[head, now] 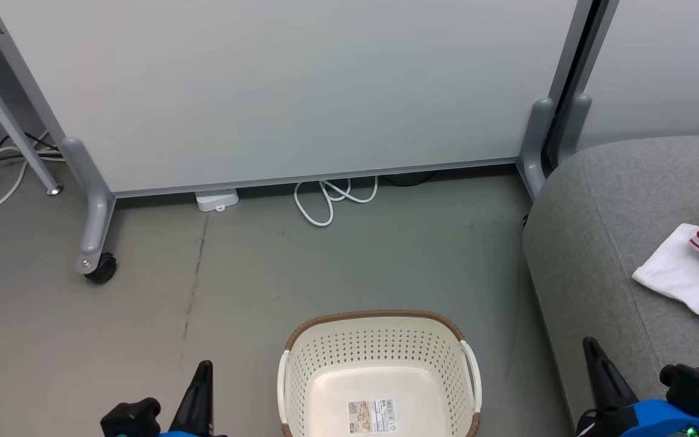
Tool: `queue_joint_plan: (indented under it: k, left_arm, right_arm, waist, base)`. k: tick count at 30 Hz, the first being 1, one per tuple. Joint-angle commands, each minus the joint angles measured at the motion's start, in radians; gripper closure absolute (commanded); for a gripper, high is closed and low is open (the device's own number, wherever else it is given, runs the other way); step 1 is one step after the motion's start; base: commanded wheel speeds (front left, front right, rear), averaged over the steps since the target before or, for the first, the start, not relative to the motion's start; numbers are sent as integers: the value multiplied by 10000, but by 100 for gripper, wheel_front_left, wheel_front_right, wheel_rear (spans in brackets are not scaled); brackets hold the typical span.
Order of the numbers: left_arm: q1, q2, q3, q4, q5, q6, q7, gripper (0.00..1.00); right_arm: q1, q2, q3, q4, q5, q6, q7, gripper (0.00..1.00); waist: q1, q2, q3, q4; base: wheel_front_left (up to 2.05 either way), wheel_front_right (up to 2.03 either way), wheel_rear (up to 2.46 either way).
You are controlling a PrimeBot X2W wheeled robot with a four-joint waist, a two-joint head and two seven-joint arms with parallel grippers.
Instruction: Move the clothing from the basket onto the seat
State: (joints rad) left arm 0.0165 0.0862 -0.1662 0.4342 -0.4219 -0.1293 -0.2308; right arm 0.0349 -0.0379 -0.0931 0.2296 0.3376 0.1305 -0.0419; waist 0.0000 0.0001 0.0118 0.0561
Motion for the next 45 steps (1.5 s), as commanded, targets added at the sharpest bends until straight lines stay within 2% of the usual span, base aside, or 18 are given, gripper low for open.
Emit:
queue_joint_plan:
  k: [1,26,45]
  left_arm:
    - [-253,-3,191,-259,-571,-1,130,100]
    - [-602,-62,932,-787,-4134,-6,1098,100]
    - [-801,-110,1433,-1112,-6333,-10,1729,100]
  right_arm:
    - [-178,-34,-26,-139,617,0,80,100]
    - [-599,-72,-81,-73,4372,1,533,100]
    - [-868,-98,-119,-19,6708,2,827,100]
  waist:
    - [0,-1,-2,-12]
    - [0,-1,-19,-124]
    - [0,-1,-33,-213]
  base:
    - [0,0,0]
    - [0,0,0]
    - [0,0,0]
